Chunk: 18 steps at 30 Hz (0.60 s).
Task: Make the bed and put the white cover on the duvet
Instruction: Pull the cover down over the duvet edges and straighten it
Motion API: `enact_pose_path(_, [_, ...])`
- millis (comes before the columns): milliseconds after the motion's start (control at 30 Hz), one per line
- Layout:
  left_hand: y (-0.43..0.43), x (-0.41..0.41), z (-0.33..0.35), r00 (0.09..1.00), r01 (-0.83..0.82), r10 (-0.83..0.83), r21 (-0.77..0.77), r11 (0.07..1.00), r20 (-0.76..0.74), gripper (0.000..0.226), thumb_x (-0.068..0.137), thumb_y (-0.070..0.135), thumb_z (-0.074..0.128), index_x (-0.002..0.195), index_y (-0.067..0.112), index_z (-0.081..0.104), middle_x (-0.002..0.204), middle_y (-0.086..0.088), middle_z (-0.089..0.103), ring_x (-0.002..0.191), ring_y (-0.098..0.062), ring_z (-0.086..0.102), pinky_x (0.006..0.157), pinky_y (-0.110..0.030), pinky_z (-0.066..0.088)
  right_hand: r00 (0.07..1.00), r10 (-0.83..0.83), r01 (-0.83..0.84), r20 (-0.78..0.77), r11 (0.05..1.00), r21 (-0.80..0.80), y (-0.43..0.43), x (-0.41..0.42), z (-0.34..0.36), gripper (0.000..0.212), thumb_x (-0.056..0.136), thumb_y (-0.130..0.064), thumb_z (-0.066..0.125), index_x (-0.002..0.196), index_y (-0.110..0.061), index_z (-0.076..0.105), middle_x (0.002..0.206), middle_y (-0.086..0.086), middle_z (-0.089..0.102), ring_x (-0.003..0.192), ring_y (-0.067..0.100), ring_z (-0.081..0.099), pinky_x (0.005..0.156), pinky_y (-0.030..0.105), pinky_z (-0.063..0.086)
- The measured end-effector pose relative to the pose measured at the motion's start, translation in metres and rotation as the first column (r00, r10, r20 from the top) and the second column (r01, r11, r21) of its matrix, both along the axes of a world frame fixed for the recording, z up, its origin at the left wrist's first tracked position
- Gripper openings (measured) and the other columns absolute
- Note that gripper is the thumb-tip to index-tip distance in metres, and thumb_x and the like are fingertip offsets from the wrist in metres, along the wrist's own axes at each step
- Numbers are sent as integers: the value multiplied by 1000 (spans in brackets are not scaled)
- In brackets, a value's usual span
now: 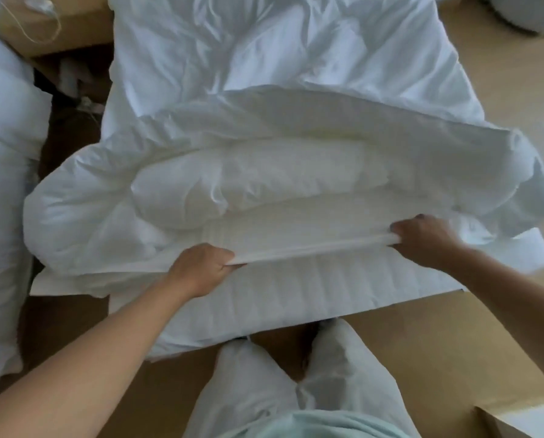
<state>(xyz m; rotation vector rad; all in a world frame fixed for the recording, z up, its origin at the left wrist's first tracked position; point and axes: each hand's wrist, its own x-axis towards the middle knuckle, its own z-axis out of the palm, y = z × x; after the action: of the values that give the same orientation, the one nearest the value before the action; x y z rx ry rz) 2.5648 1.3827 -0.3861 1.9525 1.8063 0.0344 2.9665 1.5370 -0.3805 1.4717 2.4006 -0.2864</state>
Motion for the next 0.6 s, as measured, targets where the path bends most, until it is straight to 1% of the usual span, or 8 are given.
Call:
enact_pose_path(67, [-9, 5, 1, 999, -18, 21, -94, 995, 27, 68, 78, 86, 18, 66, 26, 47, 67, -2, 60, 67, -29, 62, 55, -33, 37, 996, 37, -31, 84, 997, -70, -11, 14, 0, 9, 86, -15, 64, 84, -20, 72, 72, 4, 67, 68, 28, 67, 56, 34, 54])
enact_pose_path(167, [-21, -5, 12, 996, -81, 76, 118, 990, 48, 44, 89, 64, 36, 66, 26, 37, 57, 1, 53, 52, -24, 54, 50, -32, 34, 993, 2, 0, -115, 1000, 15, -15, 30, 5, 19, 68, 5, 63, 63, -12, 58, 50, 6, 50, 45, 29, 53, 39, 30, 39])
enact_pose_path(233, [-28, 21, 13, 1000, -8, 9, -50, 999, 17, 52, 94, 65, 36, 62, 24, 33, 56, 5, 46, 51, -17, 46, 50, -33, 34, 999, 38, -41, -36, 994, -98, -31, 29, 7, 26, 78, 1, 59, 80, -22, 71, 66, 5, 62, 66, 32, 66, 54, 35, 53])
enact_pose_path(300, [-25, 41, 13, 999, -39, 33, -188, 981, -38, 50, 95, 61, 38, 60, 26, 34, 61, 2, 51, 58, -22, 51, 55, -35, 41, 998, 20, -8, 61, 981, -193, -34, 32, 8, 35, 86, -4, 55, 101, -28, 75, 88, 6, 71, 83, 30, 70, 64, 32, 54])
enact_pose_path(367, [-23, 25, 19, 994, -107, 107, 4, 994, 11, 42, 87, 60, 37, 60, 28, 32, 58, 1, 51, 55, -26, 55, 50, -33, 34, 998, -21, 17, -60, 998, -63, -19, 42, 17, 24, 76, 2, 60, 74, -20, 69, 62, 8, 60, 58, 33, 63, 50, 34, 49])
enact_pose_path(433, [-45, 23, 20, 994, -101, 102, 23, 995, -38, 42, 88, 60, 39, 62, 27, 35, 53, 8, 41, 50, -21, 50, 48, -31, 28, 996, 38, -38, -81, 999, 4, -29, 55, 17, 20, 64, 6, 62, 61, -14, 58, 47, 3, 44, 43, 32, 54, 43, 30, 42])
enact_pose_path(533, [-66, 63, 7, 991, -16, -25, -309, 951, -130, 47, 101, 55, 39, 68, 22, 41, 65, 5, 47, 73, -26, 61, 61, -37, 40, 980, 174, -142, 93, 950, -279, -66, 52, 4, 27, 81, -1, 54, 89, -20, 71, 77, 3, 67, 75, 27, 69, 61, 34, 54])
enact_pose_path(600, [-53, 64, 8, 990, -80, 55, -185, 980, -133, 43, 99, 52, 44, 70, 20, 49, 71, -6, 59, 76, -34, 65, 59, -37, 39, 995, 50, -33, 81, 979, -203, -52, 50, 6, 26, 82, 0, 52, 86, -20, 70, 75, 5, 64, 71, 29, 66, 59, 32, 48])
